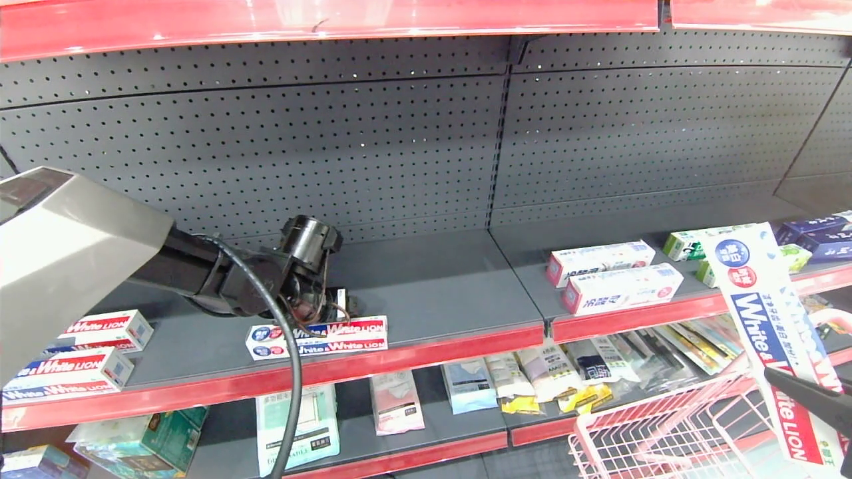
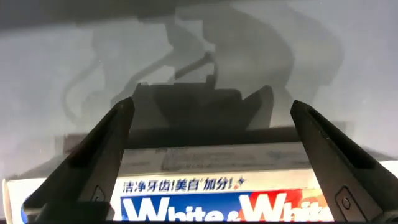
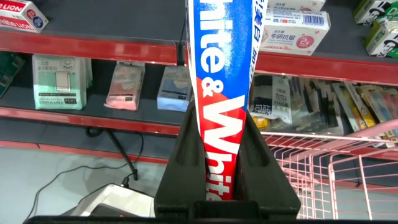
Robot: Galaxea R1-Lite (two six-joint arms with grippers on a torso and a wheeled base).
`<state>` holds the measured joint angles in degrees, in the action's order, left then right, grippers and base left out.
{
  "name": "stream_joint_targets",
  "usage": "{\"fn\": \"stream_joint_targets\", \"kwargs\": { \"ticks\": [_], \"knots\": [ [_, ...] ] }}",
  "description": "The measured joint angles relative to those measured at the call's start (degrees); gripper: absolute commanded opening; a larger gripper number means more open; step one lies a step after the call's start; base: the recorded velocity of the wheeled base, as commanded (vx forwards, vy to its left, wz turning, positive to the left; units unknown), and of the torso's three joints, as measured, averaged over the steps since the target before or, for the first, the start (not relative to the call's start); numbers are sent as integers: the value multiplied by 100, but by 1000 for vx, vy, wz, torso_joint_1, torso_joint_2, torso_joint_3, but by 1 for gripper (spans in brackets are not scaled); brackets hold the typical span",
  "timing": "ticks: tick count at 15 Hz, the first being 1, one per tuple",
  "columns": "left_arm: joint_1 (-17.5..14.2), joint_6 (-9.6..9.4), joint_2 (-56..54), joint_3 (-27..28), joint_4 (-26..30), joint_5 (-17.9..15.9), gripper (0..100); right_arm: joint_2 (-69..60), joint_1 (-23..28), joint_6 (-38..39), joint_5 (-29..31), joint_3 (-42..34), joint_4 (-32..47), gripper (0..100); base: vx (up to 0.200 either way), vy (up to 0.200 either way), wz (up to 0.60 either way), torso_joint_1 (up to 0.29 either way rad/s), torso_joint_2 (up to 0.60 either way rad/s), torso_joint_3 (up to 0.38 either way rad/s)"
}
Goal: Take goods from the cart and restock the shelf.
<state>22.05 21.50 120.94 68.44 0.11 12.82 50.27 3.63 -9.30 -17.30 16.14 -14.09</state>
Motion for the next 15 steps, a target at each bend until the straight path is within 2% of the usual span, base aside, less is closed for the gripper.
{"fn": "stream_joint_targets", "kwargs": {
  "ticks": [3, 6, 15],
  "knots": [
    [32, 215, 15, 11, 119, 11, 100, -11, 2, 0, 1, -21, 4, 0, 0, 0, 0, 0, 0, 0],
    [57, 325, 20, 2, 177, 23, 100, -13, 0, 2, 1, -32, 6, 0, 0, 0, 0, 0, 0, 0],
    [79, 371, 26, 27, 276, 17, 100, -22, -9, -9, -10, -40, 6, 0, 0, 0, 0, 0, 0, 0]
  ]
}}
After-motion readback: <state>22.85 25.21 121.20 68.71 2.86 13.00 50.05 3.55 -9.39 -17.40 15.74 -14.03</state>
